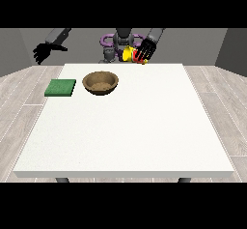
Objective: Pick the cup and pour the ball into the bowl, then pick the bowl and place it on the pad
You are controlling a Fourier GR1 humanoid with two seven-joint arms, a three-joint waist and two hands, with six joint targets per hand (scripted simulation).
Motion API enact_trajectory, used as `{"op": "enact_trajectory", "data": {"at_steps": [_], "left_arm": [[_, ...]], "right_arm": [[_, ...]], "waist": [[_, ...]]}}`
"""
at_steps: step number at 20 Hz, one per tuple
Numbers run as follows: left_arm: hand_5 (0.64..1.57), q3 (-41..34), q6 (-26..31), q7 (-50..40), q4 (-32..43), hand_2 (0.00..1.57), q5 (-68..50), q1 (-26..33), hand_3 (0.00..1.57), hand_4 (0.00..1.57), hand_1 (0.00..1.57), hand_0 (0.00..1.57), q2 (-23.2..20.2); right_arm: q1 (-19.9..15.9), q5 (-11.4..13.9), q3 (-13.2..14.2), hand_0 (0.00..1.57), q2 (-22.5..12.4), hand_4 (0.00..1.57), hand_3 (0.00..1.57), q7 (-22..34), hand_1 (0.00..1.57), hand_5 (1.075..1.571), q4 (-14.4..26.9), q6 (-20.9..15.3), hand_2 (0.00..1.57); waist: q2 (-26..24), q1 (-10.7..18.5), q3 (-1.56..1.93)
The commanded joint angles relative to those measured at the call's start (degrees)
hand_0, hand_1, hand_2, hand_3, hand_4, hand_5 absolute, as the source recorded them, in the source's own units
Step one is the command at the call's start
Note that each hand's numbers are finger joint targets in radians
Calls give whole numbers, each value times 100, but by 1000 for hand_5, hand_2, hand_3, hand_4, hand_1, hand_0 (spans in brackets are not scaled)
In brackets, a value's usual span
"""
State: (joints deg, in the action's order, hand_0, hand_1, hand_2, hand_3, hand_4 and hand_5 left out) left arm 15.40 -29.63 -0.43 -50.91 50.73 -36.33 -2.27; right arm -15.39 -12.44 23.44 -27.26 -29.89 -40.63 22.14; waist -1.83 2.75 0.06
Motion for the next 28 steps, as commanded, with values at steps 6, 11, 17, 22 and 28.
{"op": "enact_trajectory", "data": {"at_steps": [6,11,17,22,28], "left_arm": [[1571,1234,251,-1607,-254,1571,1340,-377,1534,891,682,682,223],[1571,1557,216,-2093,-139,1571,2064,-498,1571,901,545,545,226],[1570,2053,653,-2336,-278,1571,2614,-599,1571,902,303,303,227],[1547,2784,1122,-2800,-390,1571,3028,-771,1571,913,0,0,227],[1395,2719,1992,-2158,-140,1571,3286,-1038,1571,1246,0,0,196]], "right_arm": [[-544,2,-15,0,-197,0,0,248,0,1551,375,36,0],[-788,191,-261,0,109,0,158,167,0,1533,225,-260,0],[-1276,208,-265,0,96,0,223,500,0,1533,314,-598,0],[-1724,62,-177,0,10,0,252,483,0,1525,418,-415,0],[-1489,90,-294,0,-36,0,161,684,0,1516,410,-221,0]], "waist": [[44,-133,-2],[255,-311,-4],[378,-203,-4],[758,-388,-2],[356,-455,-4]]}}
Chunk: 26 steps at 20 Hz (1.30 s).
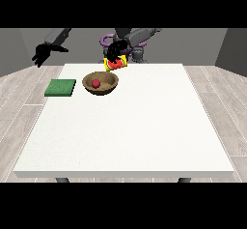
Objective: Pick the cup and pour the ball into the bowl, then pick the bowl and place it on the pad
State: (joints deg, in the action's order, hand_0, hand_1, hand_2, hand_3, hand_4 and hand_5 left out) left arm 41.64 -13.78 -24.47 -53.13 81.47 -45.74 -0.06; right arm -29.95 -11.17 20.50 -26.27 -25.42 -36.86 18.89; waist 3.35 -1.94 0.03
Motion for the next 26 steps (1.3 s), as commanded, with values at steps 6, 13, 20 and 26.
{"op": "enact_trajectory", "data": {"at_steps": [6,13,20,26], "left_arm": [[1443,405,1402,377,12,1571,856,-869,1571,1203,1511,1511,-35],[1455,101,2091,440,-534,1571,1029,-1257,1571,1209,1501,1501,3],[1452,-1098,633,657,-1107,1571,-18,-229,1571,1273,0,0,-133],[1568,-2466,-108,1238,-1589,1571,-1569,383,1571,864,370,370,-548]], "right_arm": [[326,77,-62,0,22,0,171,-205,0,1516,271,154,0],[98,35,-8,0,-92,0,276,-396,0,1517,364,205,0],[181,-245,169,0,-87,462,0,285,0,1557,487,177,0],[158,-330,304,0,-82,482,0,355,0,1561,420,-156,0]], "waist": [[-284,112,5],[10,129,2],[-130,784,-22],[125,1313,-29]]}}
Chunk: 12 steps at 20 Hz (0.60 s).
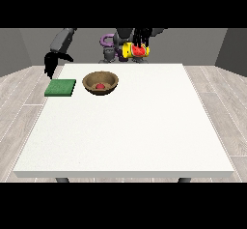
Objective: Pick the cup and pour the ball into the bowl, then pick the bowl and place it on the pad
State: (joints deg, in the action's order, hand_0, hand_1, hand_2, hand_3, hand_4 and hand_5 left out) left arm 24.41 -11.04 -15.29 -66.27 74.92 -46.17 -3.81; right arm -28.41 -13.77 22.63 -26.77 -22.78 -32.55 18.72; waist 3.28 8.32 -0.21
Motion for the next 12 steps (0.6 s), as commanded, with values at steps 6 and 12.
{"op": "enact_trajectory", "data": {"at_steps": [6,12], "left_arm": [[1537,-1790,-236,1317,-605,1400,-3092,573,1125,775,1177,1177,239],[1559,-2539,-328,2153,-244,0,-4701,606,0,832,287,287,374]], "right_arm": [[-235,-241,170,0,277,256,0,-33,0,1565,-162,-271,0],[-684,-170,-154,0,600,393,0,290,0,1570,-592,-347,0]], "waist": [[786,358,-3],[1327,-239,-4]]}}
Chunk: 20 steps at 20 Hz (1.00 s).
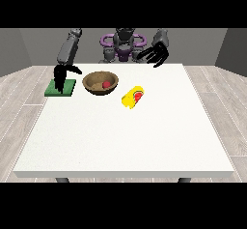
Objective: Pick the cup and pour the ball into the bowl, then pick the bowl and place it on the pad
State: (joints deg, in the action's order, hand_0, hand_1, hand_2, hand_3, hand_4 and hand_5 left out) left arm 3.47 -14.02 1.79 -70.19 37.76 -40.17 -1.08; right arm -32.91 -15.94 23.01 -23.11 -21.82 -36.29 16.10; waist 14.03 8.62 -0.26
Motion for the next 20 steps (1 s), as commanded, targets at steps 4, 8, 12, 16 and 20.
{"op": "enact_trajectory", "data": {"at_steps": [4,8,12,16,20], "left_arm": [[1531,-743,-8,1162,515,0,-1725,508,0,0,0,0,106],[1519,-691,-32,1441,971,0,-1897,662,0,0,0,0,107],[1531,-961,306,1489,922,0,-2073,629,0,0,0,0,-107],[1546,-603,338,1016,575,0,-1939,452,0,0,0,0,88],[1554,-152,321,927,-97,0,-1940,600,0,0,0,0,106]], "right_arm": [[-80,216,-515,0,765,331,0,184,0,1559,-470,-331,0],[-273,334,-748,0,893,111,0,619,0,1541,-546,-587,0],[47,318,-737,0,691,0,0,442,0,1544,-289,-212,0],[-48,353,-655,0,950,193,0,-89,0,1549,215,-528,0],[66,286,-448,0,846,258,0,-717,0,1549,736,-320,0]], "waist": [[139,-491,13],[-172,-760,22],[-234,-785,25],[-112,-477,28],[223,-76,33]]}}
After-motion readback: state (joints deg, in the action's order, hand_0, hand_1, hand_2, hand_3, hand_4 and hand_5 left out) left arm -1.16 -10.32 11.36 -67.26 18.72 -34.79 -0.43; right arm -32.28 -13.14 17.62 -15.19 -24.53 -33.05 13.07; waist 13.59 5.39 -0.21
